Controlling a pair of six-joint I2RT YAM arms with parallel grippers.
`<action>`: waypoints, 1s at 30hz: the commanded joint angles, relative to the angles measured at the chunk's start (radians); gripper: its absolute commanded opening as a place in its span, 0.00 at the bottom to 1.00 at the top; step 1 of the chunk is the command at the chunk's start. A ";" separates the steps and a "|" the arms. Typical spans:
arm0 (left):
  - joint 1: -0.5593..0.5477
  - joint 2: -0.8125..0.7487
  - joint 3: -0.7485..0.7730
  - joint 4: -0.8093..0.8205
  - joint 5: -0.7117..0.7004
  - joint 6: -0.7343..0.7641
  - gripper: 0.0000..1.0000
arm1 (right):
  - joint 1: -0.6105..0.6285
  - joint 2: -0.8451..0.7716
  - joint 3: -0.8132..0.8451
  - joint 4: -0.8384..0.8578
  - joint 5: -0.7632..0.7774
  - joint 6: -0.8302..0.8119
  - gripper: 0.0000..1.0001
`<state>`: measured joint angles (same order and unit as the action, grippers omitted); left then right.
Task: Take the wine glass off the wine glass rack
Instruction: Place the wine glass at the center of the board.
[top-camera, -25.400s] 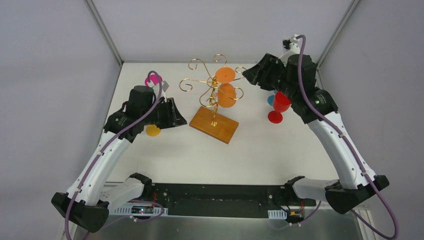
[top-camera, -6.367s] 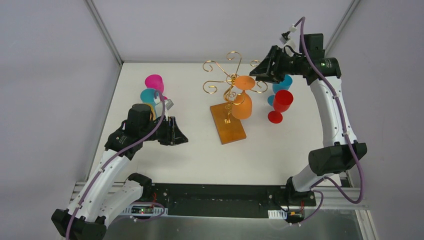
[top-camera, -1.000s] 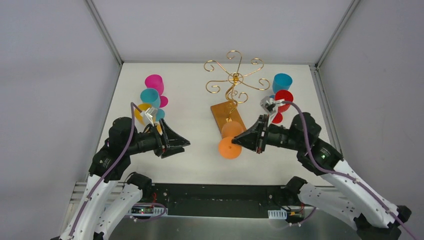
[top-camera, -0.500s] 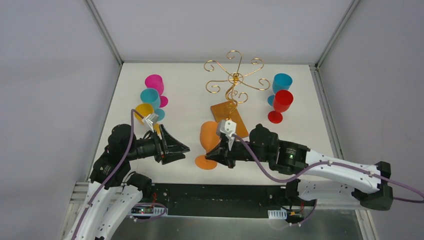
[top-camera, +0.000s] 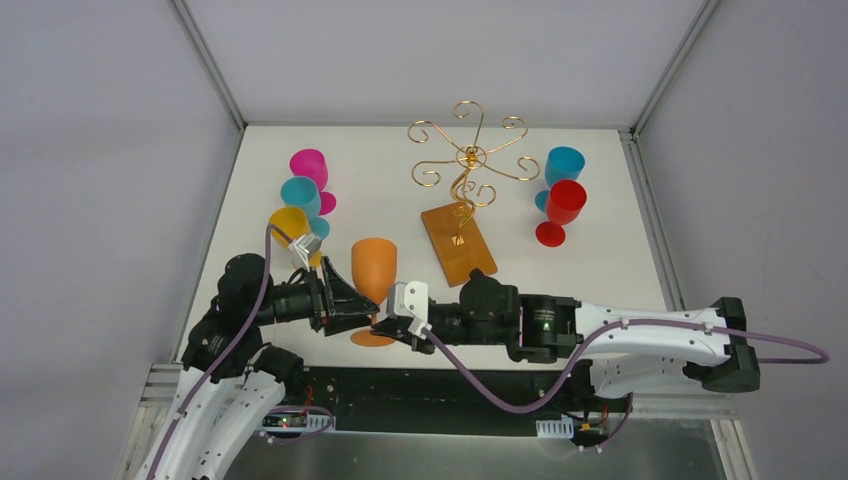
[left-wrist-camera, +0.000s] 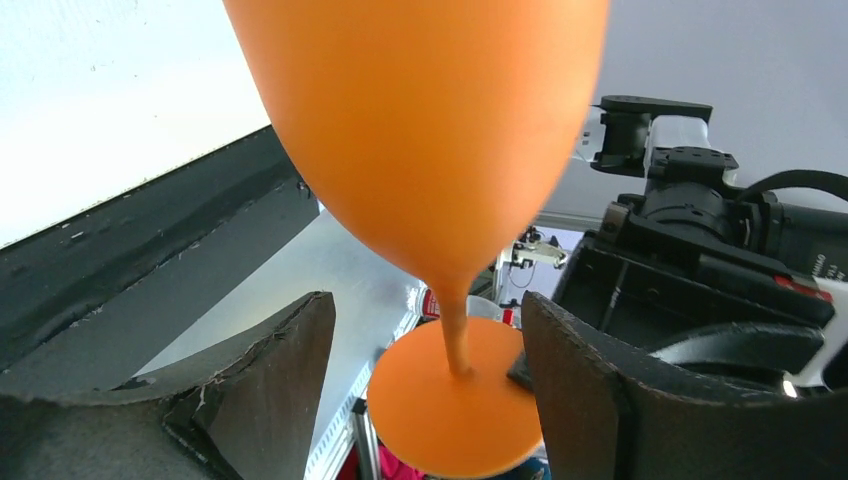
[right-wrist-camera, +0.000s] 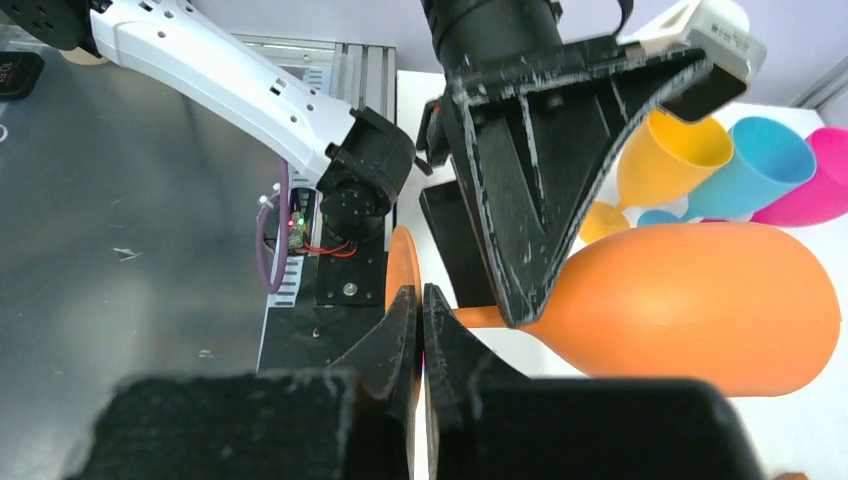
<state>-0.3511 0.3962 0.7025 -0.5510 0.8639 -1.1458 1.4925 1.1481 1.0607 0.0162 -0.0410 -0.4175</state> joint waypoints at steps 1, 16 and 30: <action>0.011 -0.013 -0.021 0.040 0.045 -0.007 0.70 | 0.016 0.041 0.063 0.106 0.028 -0.080 0.00; 0.011 -0.018 -0.036 0.074 0.088 0.004 0.33 | 0.025 0.093 0.086 0.116 0.107 -0.111 0.00; 0.012 -0.010 -0.031 0.098 0.112 0.017 0.00 | 0.025 0.076 0.065 0.111 0.108 -0.067 0.00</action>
<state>-0.3511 0.3912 0.6712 -0.5026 0.9203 -1.1412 1.5146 1.2530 1.1057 0.0742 0.0532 -0.5087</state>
